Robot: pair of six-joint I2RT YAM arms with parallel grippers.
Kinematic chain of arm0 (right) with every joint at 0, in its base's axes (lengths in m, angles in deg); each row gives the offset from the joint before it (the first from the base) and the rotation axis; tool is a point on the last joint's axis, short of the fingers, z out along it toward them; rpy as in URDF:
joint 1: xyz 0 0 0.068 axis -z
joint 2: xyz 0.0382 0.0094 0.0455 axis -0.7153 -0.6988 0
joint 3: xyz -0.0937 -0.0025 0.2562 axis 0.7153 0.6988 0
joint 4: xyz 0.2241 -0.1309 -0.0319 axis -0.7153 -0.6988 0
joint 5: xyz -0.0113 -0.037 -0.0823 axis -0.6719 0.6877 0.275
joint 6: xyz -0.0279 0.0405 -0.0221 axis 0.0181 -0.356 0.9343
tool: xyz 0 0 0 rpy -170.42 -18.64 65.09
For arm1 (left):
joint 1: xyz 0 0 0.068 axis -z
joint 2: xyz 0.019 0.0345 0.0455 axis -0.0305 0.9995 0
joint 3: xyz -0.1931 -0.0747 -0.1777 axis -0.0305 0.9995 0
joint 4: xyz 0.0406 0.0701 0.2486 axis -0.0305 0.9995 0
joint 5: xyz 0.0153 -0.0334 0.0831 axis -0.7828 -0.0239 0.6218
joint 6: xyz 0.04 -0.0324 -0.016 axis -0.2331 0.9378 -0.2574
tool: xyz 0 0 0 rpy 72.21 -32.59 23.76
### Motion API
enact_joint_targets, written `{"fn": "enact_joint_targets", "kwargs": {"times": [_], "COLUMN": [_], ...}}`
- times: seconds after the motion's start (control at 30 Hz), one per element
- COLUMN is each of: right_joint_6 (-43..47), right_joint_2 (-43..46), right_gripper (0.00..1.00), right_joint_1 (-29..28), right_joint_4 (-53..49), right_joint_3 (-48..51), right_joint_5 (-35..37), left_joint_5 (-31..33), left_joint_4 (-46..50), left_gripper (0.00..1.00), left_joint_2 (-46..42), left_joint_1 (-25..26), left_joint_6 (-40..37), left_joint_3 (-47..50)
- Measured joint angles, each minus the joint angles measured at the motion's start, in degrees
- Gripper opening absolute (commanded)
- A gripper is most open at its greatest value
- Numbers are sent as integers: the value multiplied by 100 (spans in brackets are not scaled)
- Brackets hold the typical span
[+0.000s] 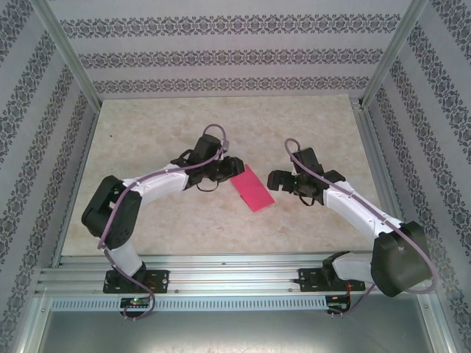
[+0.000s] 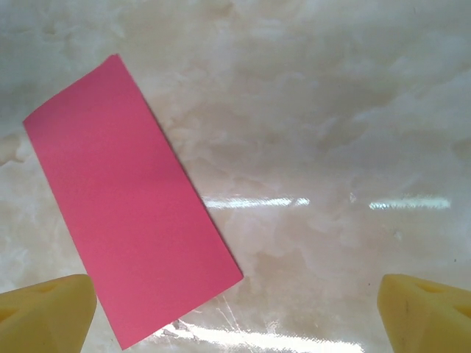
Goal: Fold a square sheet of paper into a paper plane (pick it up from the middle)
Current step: Third fold the triangle at the center of the table.
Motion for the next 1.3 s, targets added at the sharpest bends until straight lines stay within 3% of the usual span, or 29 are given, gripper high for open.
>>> {"fn": "enact_joint_targets", "kwargs": {"times": [0.1, 0.17, 0.23, 0.63, 0.8, 1.3], "right_joint_6": [-343, -564, -809, -2120, -2444, -3040], "right_joint_2": [35, 94, 125, -492, -977, -966], "right_gripper": [98, 90, 88, 73, 73, 73], "right_joint_1": [164, 162, 162, 101, -101, -151], "right_joint_4": [203, 400, 658, 2151, 2544, 2697], "right_joint_3": [251, 424, 621, 1294, 1294, 1412], "right_joint_5": [-271, -485, -752, -1939, -2076, -2004], "left_joint_5": [-168, -221, -208, 9, 83, 203], "left_joint_4": [13, 24, 55, 361, 459, 654], "left_gripper": [36, 36, 37, 36, 36, 36], "left_joint_2": [439, 723, 879, 1189, 1303, 1421], "left_joint_1": [195, 232, 232, 232, 232, 232], "left_joint_6": [24, 35, 37, 28, -13, -120], "left_joint_3": [-138, -262, -317, -459, -579, -614]}}
